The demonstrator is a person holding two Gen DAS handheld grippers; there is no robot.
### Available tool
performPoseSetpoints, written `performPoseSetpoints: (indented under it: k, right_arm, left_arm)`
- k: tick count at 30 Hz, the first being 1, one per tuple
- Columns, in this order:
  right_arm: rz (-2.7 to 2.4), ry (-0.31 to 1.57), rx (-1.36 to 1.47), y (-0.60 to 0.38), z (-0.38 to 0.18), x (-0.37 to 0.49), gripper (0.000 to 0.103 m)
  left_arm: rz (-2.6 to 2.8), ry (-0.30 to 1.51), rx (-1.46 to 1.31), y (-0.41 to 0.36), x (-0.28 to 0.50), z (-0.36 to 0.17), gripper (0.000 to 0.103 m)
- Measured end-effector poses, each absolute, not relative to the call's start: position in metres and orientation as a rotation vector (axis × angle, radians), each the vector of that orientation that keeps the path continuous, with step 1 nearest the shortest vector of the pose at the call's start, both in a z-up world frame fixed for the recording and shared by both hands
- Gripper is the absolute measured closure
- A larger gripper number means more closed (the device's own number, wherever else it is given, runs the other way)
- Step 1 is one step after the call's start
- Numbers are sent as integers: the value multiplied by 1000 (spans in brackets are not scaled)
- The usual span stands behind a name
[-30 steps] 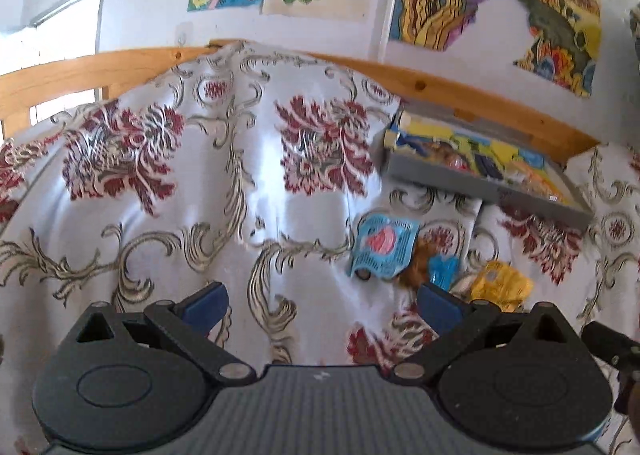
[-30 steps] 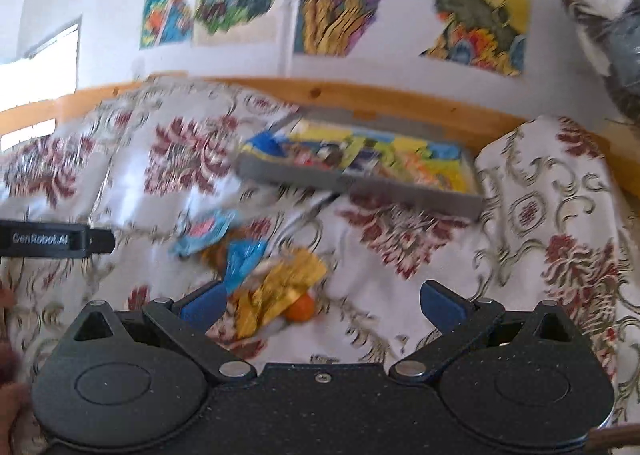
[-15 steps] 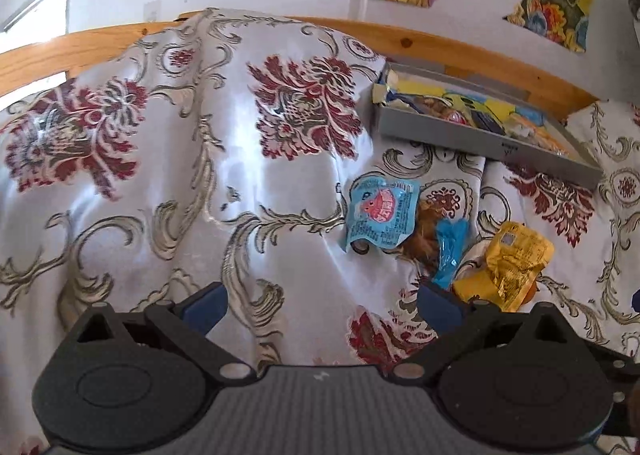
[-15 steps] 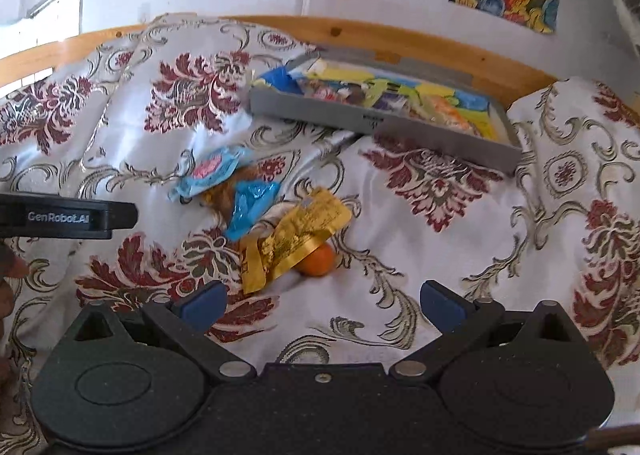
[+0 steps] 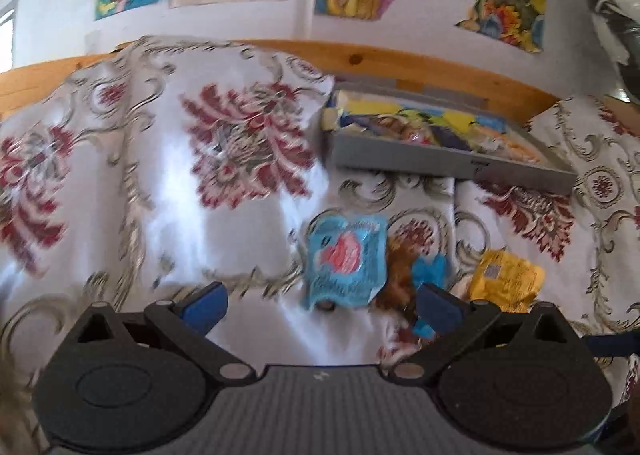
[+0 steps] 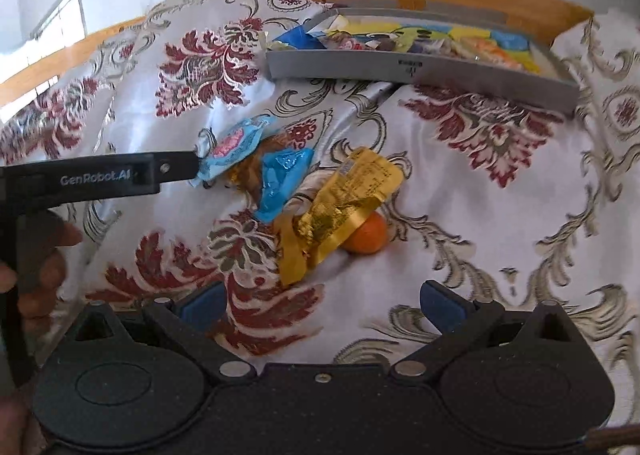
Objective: Organize snacks
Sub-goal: 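Grasp the gold foil pack with the right tool while the left tool grasps a pink sausage stick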
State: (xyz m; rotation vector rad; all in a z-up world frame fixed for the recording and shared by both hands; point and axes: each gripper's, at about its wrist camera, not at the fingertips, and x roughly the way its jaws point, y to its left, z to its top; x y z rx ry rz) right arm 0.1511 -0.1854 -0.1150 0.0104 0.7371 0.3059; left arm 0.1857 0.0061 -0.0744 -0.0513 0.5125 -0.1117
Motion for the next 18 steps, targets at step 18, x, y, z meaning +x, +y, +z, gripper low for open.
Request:
performPoseSetpoints:
  k: [18]
  right_arm:
    - [391,754,183,-182,-131,181,38]
  left_arm:
    - [-303,525,95,-6,226,-90,15]
